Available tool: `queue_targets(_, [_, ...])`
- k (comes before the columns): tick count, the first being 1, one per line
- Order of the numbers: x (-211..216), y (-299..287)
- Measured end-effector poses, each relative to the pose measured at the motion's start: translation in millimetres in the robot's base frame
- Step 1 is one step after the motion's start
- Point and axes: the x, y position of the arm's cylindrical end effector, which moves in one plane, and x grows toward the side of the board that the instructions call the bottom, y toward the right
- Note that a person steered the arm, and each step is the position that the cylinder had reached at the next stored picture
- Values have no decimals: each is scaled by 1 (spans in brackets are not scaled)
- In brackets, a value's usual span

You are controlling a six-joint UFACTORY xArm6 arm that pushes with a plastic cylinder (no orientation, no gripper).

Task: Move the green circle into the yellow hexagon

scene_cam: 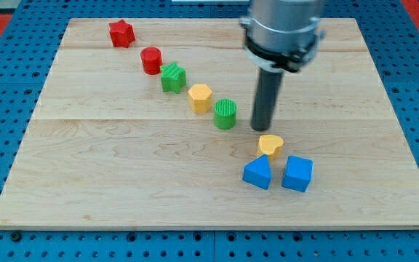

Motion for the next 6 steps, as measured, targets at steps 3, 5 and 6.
queue_targets(3, [100,-75])
queue_targets(5, [108,-27])
queue_targets(6, [91,-35])
